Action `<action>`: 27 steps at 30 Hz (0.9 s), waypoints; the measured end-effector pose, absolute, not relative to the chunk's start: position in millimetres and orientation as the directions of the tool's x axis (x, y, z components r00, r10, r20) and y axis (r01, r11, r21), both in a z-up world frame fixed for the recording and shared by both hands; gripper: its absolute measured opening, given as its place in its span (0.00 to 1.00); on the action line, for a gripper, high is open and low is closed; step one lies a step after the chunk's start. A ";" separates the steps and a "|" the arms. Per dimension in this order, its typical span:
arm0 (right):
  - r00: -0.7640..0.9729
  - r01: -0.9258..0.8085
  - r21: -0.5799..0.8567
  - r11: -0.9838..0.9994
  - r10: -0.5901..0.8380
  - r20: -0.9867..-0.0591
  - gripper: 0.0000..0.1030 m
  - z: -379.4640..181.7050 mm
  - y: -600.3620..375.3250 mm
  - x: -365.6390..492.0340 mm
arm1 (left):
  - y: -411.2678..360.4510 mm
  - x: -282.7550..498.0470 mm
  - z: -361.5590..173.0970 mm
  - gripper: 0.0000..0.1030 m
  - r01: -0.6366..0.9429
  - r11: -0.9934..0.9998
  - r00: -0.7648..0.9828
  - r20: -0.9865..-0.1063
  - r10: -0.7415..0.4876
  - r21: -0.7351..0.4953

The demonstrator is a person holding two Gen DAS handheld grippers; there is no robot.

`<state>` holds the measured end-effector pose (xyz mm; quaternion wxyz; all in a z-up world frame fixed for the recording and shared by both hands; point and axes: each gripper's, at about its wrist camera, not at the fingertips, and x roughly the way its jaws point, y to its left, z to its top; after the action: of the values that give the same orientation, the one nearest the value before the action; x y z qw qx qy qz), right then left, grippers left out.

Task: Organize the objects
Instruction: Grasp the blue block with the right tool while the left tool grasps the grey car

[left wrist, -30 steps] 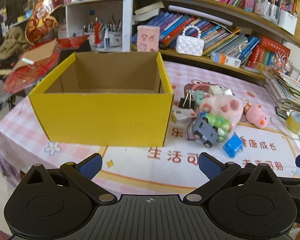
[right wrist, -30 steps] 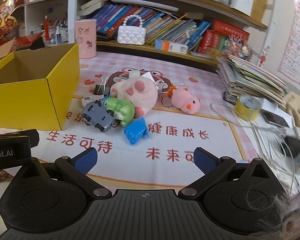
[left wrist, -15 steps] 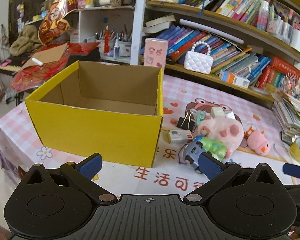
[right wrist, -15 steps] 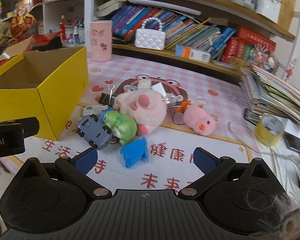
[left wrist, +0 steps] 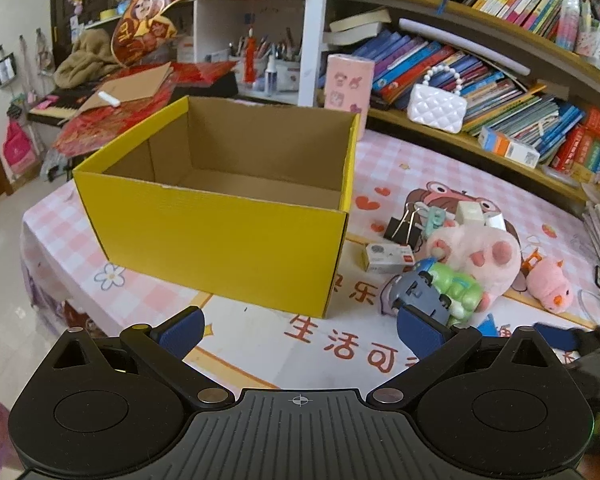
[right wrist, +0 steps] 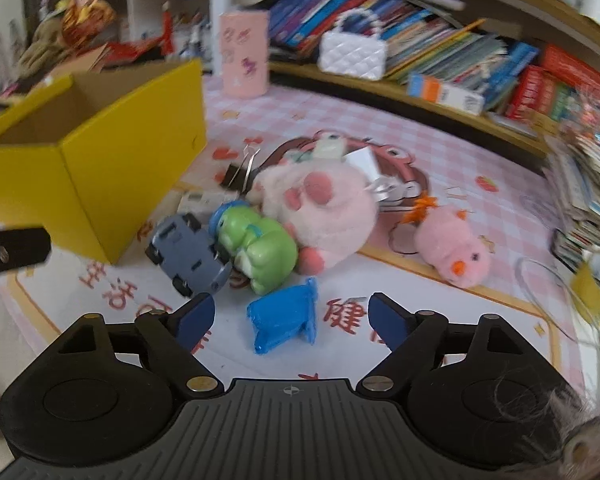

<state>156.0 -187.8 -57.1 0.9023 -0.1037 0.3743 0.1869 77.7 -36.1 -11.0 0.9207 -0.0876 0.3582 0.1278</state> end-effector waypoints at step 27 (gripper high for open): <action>0.710 -0.378 -0.079 0.923 0.234 -0.664 0.38 -45.7 -265.2 160.9 | -131.4 154.2 -53.9 0.85 0.004 0.980 0.679 -0.720 0.145 0.201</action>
<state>160.9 -265.2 -45.7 0.9188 -0.1048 0.3423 0.1664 154.2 -131.4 -53.9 0.9114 0.0935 0.3989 0.0387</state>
